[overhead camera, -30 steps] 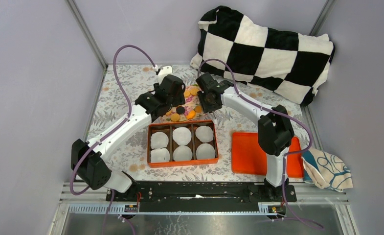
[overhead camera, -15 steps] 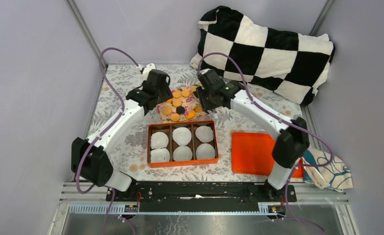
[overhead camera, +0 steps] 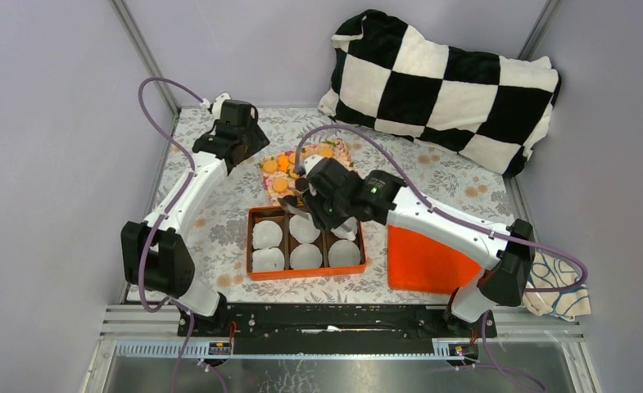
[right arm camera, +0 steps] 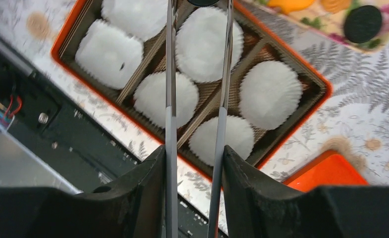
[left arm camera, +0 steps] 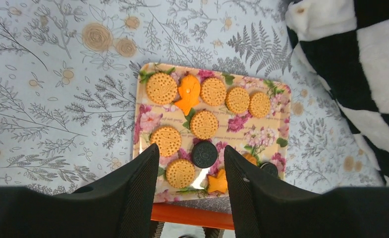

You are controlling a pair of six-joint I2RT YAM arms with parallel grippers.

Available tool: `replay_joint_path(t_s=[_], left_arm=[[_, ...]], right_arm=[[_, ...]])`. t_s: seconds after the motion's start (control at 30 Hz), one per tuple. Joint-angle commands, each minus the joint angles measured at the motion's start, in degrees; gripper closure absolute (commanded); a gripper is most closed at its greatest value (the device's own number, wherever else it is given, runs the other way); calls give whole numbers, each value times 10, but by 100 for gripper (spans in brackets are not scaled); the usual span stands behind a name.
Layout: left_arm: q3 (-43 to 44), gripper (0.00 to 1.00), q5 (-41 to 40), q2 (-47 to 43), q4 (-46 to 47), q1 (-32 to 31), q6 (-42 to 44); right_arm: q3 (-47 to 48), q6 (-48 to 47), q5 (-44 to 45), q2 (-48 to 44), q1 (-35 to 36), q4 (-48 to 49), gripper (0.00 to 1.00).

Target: Pack the cookies

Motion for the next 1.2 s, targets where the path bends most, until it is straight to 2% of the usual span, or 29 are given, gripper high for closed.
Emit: replay_joint_path(t_s=[0.0, 0.37, 0.6, 0.63, 0.7, 0.73, 0.8, 1.03, 1.1, 1.17], left_arm=[[-8, 43, 15, -35, 20, 9, -6], [-43, 43, 12, -63, 21, 11, 6], [-42, 42, 17, -54, 21, 14, 11], [-43, 42, 17, -52, 21, 14, 11], [-43, 42, 17, -51, 22, 15, 12], [-43, 42, 19, -50, 23, 15, 13], [-46, 42, 27, -50, 30, 15, 16], [-49, 42, 50, -53, 42, 15, 22], [-50, 42, 50, -55, 43, 15, 23], [-51, 42, 52, -58, 45, 15, 24]], right_arm=[[10, -15, -8, 9, 52, -9, 100], [67, -30, -32, 114, 86, 10, 100], [81, -35, -23, 140, 89, 12, 99], [81, -35, -23, 140, 89, 12, 97], [77, -34, -22, 136, 89, 15, 85], [74, -34, -20, 133, 89, 19, 75], [71, -33, -18, 127, 89, 23, 63], [77, -33, -20, 125, 89, 27, 55], [82, -33, -23, 124, 89, 28, 46], [88, -33, -26, 124, 89, 27, 45]])
